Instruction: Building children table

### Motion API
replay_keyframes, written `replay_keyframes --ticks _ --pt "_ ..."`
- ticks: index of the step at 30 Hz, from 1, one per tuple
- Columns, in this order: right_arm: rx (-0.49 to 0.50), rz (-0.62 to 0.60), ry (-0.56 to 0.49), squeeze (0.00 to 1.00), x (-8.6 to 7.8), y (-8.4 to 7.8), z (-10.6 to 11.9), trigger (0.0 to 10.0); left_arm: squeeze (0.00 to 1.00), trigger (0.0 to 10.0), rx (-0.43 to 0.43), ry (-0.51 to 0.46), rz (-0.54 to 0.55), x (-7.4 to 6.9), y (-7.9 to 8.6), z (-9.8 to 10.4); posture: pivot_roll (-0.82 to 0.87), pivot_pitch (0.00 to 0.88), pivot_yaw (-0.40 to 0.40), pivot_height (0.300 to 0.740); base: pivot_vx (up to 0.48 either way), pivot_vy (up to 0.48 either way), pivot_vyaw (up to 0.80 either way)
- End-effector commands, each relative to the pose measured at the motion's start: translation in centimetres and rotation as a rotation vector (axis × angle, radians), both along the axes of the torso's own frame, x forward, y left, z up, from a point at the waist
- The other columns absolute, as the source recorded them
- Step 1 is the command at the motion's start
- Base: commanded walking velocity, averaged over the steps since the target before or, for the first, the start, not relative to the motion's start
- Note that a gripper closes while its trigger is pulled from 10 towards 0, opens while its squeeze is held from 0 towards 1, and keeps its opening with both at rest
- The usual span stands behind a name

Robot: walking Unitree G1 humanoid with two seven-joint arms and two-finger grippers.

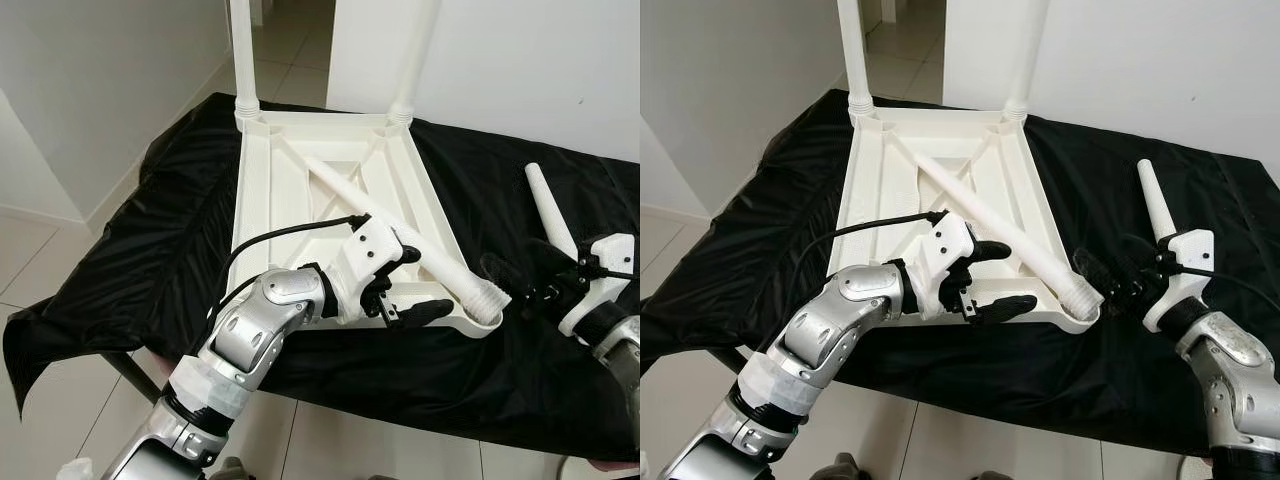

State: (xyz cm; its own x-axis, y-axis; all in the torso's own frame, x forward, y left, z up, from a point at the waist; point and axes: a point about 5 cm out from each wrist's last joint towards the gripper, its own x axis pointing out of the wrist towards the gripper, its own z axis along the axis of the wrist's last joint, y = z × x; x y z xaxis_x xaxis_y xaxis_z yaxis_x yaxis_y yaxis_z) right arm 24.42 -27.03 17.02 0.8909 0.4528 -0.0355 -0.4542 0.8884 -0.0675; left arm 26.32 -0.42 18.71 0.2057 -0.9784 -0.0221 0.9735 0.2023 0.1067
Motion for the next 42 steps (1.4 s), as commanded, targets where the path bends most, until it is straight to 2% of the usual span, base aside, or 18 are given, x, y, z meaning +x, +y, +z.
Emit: replay_keyframes --ticks 1,3,8,15,18,20,24,28,29,33,42 --pt "0.024 0.038 0.034 0.0 -0.3 0.9 -0.7 10.0 0.0 10.0 -0.007 -0.002 -0.01 -0.2 -0.1 0.3 0.02 0.0 -0.039 0.74 0.0 0.0 0.0" --pt "0.024 0.038 0.034 0.0 -0.3 0.9 -0.7 10.0 0.0 10.0 -0.007 -0.002 -0.01 -0.2 -0.1 0.3 0.02 0.0 -0.039 0.74 0.0 0.0 0.0" --pt "0.04 0.013 0.119 0.0 -1.3 1.0 -3.1 10.0 0.0 10.0 -0.008 0.002 -0.007 -0.3 -0.1 0.3 0.02 0.0 -0.042 0.74 0.0 0.0 0.0" --pt "0.035 -0.012 0.169 0.0 -2.0 0.7 -4.4 10.0 0.0 10.0 -0.007 0.001 -0.005 -0.3 -0.1 0.3 0.02 0.0 -0.041 0.74 0.0 0.0 0.0" --pt "0.02 -0.039 0.22 0.0 -2.6 0.4 -5.8 10.0 0.0 10.0 -0.008 0.002 -0.007 -0.2 -0.1 0.3 0.02 0.0 -0.031 0.74 0.0 0.0 0.0" --pt "-0.002 -0.054 0.248 0.0 -2.6 0.4 -6.7 10.0 0.0 10.0 -0.006 0.001 -0.013 -0.1 -0.1 0.3 0.01 0.0 -0.027 0.74 0.0 0.0 0.0" --pt "-0.006 -0.052 0.255 0.0 -2.5 0.6 -7.0 10.0 0.0 10.0 -0.005 0.0 -0.015 -0.1 -0.1 0.3 0.01 0.0 -0.021 0.74 0.0 0.0 0.0" --pt "-0.014 -0.042 0.251 0.0 -2.1 1.0 -7.2 10.0 0.0 10.0 -0.003 0.0 -0.018 -0.1 -0.2 0.3 0.01 0.0 -0.017 0.74 0.0 0.0 0.0" --pt "-0.015 -0.044 0.236 0.0 -1.3 1.2 -7.2 10.0 0.0 10.0 -0.002 -0.004 -0.02 0.0 -0.2 0.4 0.02 0.0 -0.018 0.74 0.0 0.0 0.0" --pt "-0.014 -0.049 0.198 0.0 -0.2 1.6 -6.9 10.0 0.0 10.0 -0.003 -0.008 -0.02 0.1 -0.2 0.5 0.02 0.0 -0.019 0.74 0.0 0.0 0.0" --pt "-0.011 -0.051 0.13 0.0 1.4 2.1 -6.4 10.0 0.0 10.0 -0.007 -0.016 -0.015 0.2 -0.2 0.7 0.04 0.0 -0.022 0.74 0.0 0.0 0.0"
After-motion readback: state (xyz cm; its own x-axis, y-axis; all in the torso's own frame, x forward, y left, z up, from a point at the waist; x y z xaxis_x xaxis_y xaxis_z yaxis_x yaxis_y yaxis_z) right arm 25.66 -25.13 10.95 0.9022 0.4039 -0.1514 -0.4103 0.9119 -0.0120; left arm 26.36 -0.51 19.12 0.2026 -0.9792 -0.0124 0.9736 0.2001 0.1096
